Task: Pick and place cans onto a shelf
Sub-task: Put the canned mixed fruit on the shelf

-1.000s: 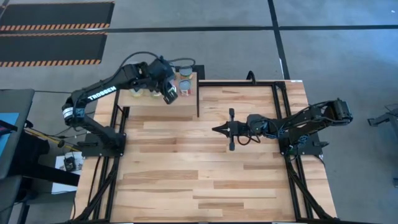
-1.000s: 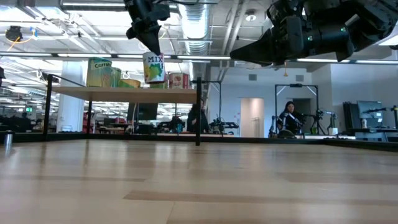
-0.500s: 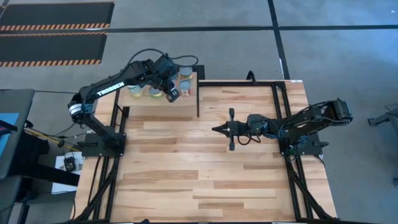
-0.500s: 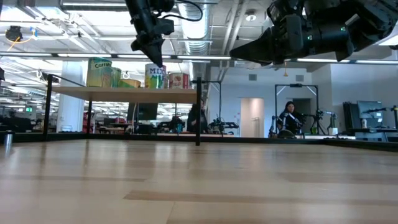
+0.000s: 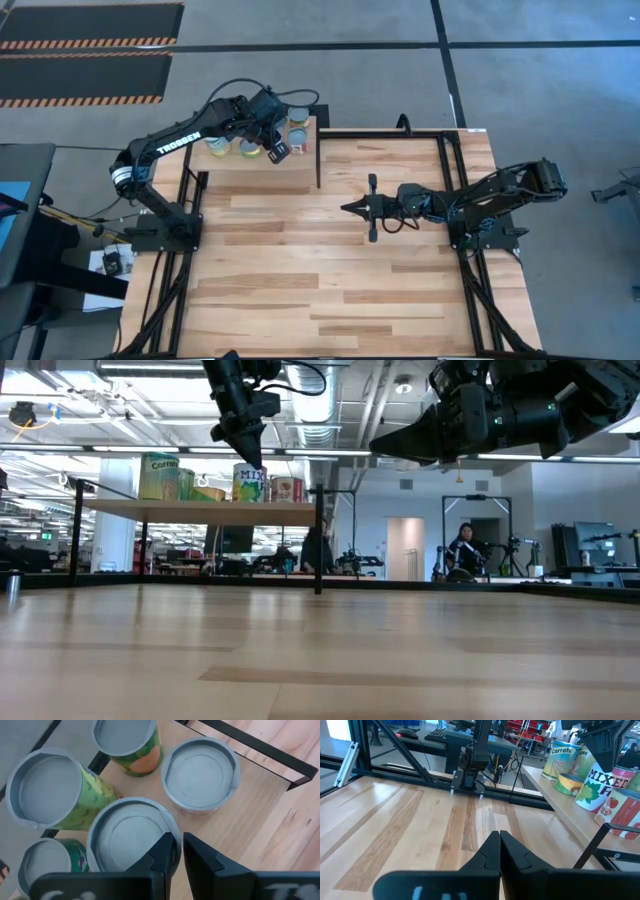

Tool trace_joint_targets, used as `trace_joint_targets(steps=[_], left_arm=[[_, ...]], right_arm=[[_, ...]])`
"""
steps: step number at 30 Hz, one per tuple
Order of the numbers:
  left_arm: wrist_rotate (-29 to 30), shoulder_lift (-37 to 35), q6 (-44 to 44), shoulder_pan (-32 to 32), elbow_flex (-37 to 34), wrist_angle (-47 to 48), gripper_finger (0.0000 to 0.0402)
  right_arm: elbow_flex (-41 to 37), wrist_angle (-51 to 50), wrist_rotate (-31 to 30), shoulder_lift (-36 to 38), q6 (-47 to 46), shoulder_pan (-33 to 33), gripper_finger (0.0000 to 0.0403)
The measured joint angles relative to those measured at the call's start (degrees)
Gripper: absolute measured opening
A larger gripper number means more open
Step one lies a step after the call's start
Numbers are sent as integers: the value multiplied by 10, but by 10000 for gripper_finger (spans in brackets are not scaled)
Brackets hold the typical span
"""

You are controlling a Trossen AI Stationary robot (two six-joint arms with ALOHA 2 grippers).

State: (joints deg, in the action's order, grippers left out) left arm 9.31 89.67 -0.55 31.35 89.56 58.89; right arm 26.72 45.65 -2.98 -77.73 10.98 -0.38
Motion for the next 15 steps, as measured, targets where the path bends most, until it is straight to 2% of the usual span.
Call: trace_joint_targets(steps=[15], left_arm=[[19, 0, 8, 0, 0, 3, 39]], right_arm=[[0, 0, 0, 0, 0, 0, 14]])
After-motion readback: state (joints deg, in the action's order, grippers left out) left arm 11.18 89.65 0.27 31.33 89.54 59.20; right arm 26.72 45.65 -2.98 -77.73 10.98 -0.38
